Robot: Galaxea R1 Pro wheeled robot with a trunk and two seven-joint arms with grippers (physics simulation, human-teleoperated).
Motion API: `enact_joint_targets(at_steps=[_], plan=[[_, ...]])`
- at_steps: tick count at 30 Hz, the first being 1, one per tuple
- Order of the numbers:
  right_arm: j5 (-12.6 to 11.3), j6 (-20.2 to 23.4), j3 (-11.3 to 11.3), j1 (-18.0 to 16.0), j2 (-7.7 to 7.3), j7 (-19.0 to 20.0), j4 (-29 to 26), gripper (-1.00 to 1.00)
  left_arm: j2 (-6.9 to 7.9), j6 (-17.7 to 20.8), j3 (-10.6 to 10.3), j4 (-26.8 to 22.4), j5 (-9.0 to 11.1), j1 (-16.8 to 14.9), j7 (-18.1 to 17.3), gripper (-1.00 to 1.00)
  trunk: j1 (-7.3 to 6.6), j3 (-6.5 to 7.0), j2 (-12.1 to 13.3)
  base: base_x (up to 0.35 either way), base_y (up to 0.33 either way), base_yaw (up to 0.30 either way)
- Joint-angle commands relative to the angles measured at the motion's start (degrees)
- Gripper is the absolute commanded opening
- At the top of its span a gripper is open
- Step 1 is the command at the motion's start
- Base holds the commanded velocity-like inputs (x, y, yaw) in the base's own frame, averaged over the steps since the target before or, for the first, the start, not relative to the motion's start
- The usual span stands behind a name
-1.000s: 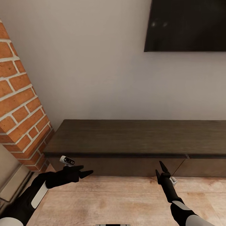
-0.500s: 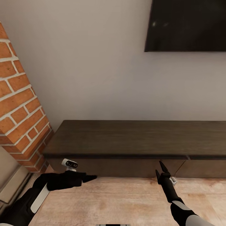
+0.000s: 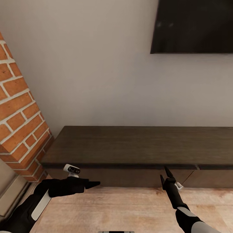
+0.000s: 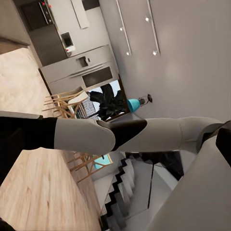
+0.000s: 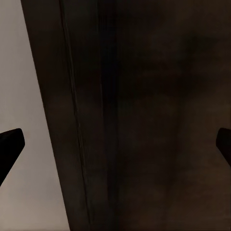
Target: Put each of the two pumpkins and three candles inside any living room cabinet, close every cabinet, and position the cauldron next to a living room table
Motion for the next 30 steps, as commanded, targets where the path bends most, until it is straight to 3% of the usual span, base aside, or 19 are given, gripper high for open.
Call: enact_joint_targets(at_steps=[1,18,30], plan=[[0.1,0.6,-0.5,0.0,0.00,0.2,0.0,1.00,0.07,0.6,-0.1,0.0,0.1,0.0,-0.2,1.00,-0.01,-0.05,0.0,0.015,0.000,0.000],[0.9,2.9,0.0,0.0,-0.45,1.2,-0.5,1.00,0.09,0.6,-0.1,0.0,0.0,0.0,-0.2,1.00,-0.01,-0.05,0.0,0.001,0.000,0.000],[1.1,4.7,0.1,0.0,-1.83,1.1,-0.5,1.00,0.02,0.5,-0.1,0.0,0.0,0.0,-0.2,1.00,-0.01,-0.05,0.0,0.000,0.000,0.000]])
